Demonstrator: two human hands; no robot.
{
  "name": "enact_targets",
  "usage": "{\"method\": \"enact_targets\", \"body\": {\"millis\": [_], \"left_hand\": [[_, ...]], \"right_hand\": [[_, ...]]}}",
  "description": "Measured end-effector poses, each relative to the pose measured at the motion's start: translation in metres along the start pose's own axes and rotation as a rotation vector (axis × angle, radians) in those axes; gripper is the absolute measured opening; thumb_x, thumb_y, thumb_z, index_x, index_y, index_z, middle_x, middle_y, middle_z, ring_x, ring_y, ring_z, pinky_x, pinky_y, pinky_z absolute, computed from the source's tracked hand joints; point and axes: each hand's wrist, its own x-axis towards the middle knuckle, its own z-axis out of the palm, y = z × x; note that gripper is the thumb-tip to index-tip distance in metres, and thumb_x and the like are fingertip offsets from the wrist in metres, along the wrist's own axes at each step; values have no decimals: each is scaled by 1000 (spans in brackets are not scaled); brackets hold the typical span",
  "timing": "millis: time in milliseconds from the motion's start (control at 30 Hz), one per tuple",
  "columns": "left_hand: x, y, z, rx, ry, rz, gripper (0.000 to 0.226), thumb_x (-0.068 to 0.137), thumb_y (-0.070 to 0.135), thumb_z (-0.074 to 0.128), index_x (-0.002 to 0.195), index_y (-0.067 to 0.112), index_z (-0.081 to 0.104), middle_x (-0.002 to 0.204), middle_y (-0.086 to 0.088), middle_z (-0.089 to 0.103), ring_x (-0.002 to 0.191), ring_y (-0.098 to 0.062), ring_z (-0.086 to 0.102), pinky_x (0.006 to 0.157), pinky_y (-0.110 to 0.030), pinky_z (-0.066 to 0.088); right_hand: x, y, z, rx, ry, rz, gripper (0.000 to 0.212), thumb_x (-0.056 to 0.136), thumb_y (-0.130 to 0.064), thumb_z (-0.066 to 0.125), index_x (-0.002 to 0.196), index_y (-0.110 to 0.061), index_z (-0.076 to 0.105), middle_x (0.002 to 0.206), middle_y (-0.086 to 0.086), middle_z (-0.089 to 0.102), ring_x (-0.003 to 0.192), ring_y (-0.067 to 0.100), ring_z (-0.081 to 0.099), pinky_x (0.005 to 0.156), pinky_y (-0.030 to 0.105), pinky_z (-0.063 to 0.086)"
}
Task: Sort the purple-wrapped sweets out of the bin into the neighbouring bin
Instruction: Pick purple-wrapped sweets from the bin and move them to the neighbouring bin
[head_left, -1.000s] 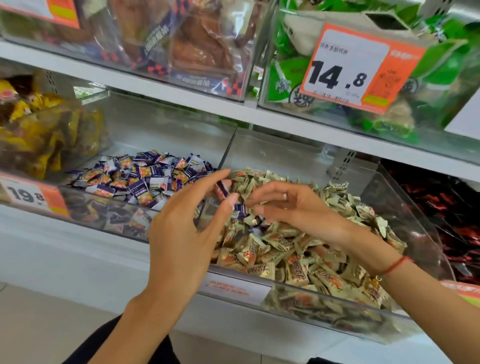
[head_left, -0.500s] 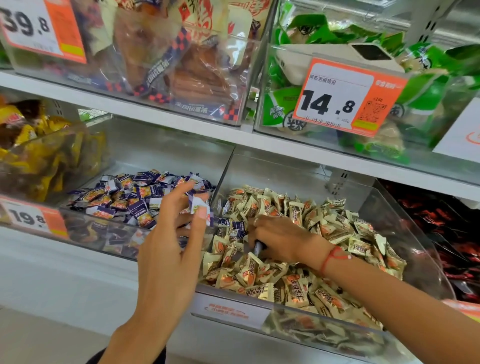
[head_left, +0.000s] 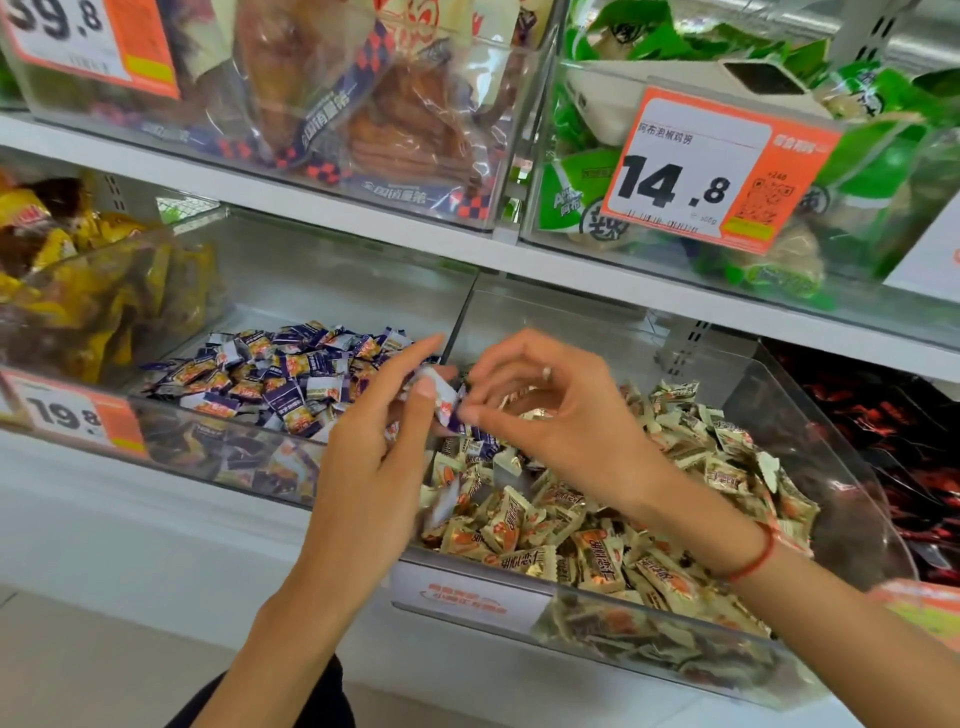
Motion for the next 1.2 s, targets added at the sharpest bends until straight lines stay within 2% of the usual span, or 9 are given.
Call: {"method": "enact_targets", "body": {"millis": [67, 133, 333, 467, 633, 767, 933, 1033, 1200], "left_hand": [[0, 3, 4, 25, 21, 6, 35, 98, 36, 38, 130, 35, 51, 71, 2, 50, 59, 0, 51, 54, -13, 39], [3, 2, 5, 94, 42, 25, 35, 98, 39, 36, 130, 35, 50, 67, 13, 48, 58, 3, 49, 53, -11, 36], [4, -6, -9, 14, 139, -55, 47, 96, 38, 44, 141, 30, 37, 114, 13, 61, 97, 4, 60, 74, -6, 43], [-1, -4, -14, -95, 164, -106, 36, 94, 20, 54, 130, 20, 48, 97, 23, 61, 85, 16, 58, 69, -5, 45], [-1, -7, -14, -100, 179, -94, 26, 91, 15, 60, 116, 20, 62, 95, 22, 67, 88, 9, 63, 67, -5, 46], [-3, -11, -18, -85, 174, -78, 27, 91, 22, 59, 117, 24, 64, 100, 17, 68, 91, 3, 66, 73, -16, 55], [-4, -13, -24, -103, 199, -106, 30, 88, 27, 61, 117, 34, 62, 105, 9, 68, 88, 0, 67, 77, -22, 57], [-2, -14, -29, -136, 226, -127, 26, 89, 27, 61, 107, 46, 60, 104, 19, 63, 92, 3, 65, 78, -21, 55], [16, -23, -51, 157, 258, 35, 19, 93, 23, 57, 110, 28, 63, 96, 18, 65, 87, 5, 62, 75, -10, 47]], "right_hand": [[2, 7, 13, -90, 2, -30, 12, 81, -10, 75, 87, -17, 68, 81, -5, 70, 74, 9, 65, 69, 22, 54], [5, 16, 17, -124, -1, 21, 8, 83, -12, 73, 89, -15, 69, 84, -5, 69, 75, 7, 64, 71, 20, 54], [-10, 45, -18, -137, -328, 274, 16, 85, -16, 70, 101, -20, 69, 95, -5, 71, 86, 1, 64, 79, 17, 51], [-16, 49, -6, -132, -543, 343, 24, 84, -26, 72, 107, -28, 68, 100, -6, 69, 85, 1, 62, 74, 13, 49], [-5, 61, 39, -591, -709, 110, 31, 88, -24, 68, 118, -28, 66, 108, -4, 62, 94, 16, 55, 78, 33, 48], [0, 63, 43, -609, -718, 22, 24, 86, -17, 68, 109, -26, 71, 108, -2, 67, 93, 16, 59, 80, 38, 52], [-3, 65, 12, -159, -406, 259, 22, 82, -23, 74, 103, -19, 73, 85, 3, 72, 73, 19, 66, 72, 37, 57], [-7, 61, -6, 34, -163, 339, 28, 80, -19, 75, 108, -20, 69, 76, 1, 71, 66, 15, 64, 65, 20, 53], [8, 27, 2, 253, 201, 222, 24, 73, -15, 78, 94, -16, 66, 70, -3, 68, 72, 13, 66, 68, 17, 52]]}}
